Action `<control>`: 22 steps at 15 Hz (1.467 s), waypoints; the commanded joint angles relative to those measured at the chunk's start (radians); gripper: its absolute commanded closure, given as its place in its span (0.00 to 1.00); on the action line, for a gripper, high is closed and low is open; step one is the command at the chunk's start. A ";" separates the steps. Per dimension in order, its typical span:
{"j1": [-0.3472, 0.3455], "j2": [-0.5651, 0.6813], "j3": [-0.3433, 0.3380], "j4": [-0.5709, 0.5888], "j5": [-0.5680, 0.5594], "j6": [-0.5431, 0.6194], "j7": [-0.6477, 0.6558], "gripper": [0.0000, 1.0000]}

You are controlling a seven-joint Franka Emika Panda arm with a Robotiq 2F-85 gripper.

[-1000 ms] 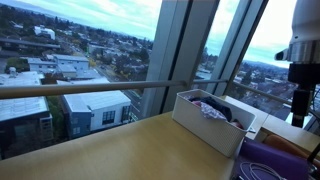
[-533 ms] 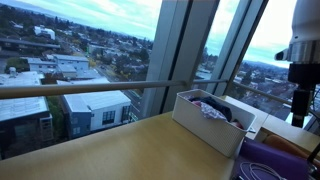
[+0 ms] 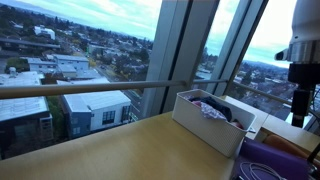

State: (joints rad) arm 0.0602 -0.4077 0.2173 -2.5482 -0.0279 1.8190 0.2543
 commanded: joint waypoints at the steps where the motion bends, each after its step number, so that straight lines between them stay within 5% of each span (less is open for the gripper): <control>1: 0.017 0.002 -0.016 0.002 -0.006 -0.002 0.006 0.00; 4: 0.013 0.035 -0.002 0.037 -0.040 0.062 0.021 0.00; 13: -0.063 0.241 -0.036 0.163 -0.260 0.496 0.077 0.00; 22: -0.094 0.597 -0.200 0.417 -0.227 0.688 0.057 0.00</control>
State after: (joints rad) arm -0.0386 0.0675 0.0597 -2.2257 -0.2906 2.4664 0.3240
